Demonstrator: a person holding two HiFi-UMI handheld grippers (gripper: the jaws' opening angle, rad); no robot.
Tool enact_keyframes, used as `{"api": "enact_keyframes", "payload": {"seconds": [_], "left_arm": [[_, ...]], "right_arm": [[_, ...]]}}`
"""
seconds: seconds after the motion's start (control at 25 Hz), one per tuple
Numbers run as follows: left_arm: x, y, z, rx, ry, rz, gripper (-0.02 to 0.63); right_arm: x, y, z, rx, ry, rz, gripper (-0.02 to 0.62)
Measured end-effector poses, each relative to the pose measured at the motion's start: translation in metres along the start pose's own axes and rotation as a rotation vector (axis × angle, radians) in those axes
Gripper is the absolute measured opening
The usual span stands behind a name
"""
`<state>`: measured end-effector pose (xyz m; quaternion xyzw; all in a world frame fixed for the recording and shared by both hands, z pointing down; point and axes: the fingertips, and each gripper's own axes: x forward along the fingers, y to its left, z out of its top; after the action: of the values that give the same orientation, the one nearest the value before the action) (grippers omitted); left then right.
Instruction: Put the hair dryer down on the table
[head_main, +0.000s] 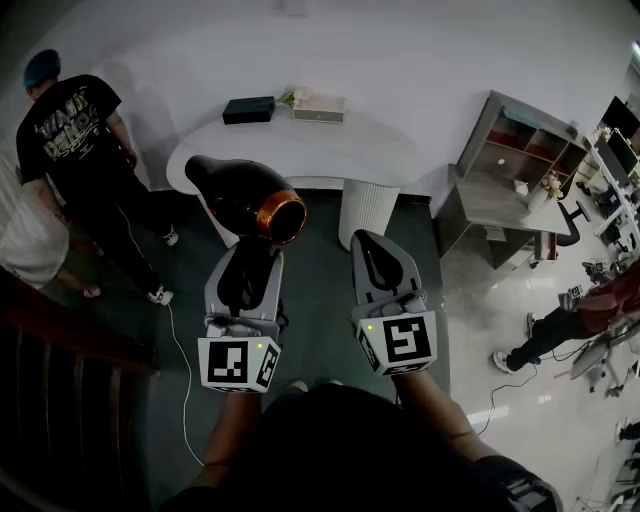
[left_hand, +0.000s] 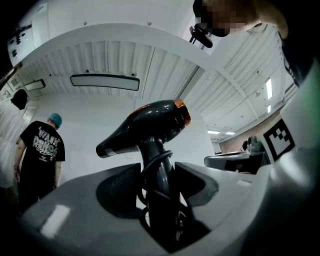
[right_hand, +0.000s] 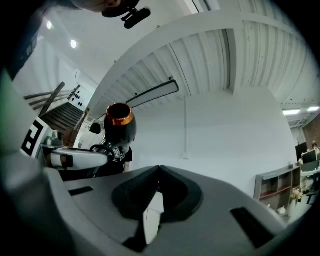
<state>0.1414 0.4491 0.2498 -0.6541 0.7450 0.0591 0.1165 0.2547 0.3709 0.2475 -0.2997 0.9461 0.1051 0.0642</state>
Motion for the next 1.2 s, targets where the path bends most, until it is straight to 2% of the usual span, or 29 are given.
{"api": "enact_keyframes", "payload": {"seconds": [0.4,0.68,0.96,1.2], "left_arm": [[0.004,-0.001,-0.009,-0.032,0.021,0.011,0.221],[0.008,0.020,-0.031,-0.040,0.004,0.023,0.221],[0.099,0.085,-0.042,-0.047,0.012,0.008,0.221],[0.170,0.142,-0.058,-0.063,0.009,-0.055,0.221]], "right_arm": [[0.002,-0.004,-0.014,0.038,0.023,0.010,0.012],[0.025,0.004,-0.037,0.030,0.027,0.014,0.012],[0.137,-0.022,-0.050,0.034,0.050,-0.002,0.012],[0.221,-0.041,-0.062,0.031,0.056,-0.061,0.012]]}}
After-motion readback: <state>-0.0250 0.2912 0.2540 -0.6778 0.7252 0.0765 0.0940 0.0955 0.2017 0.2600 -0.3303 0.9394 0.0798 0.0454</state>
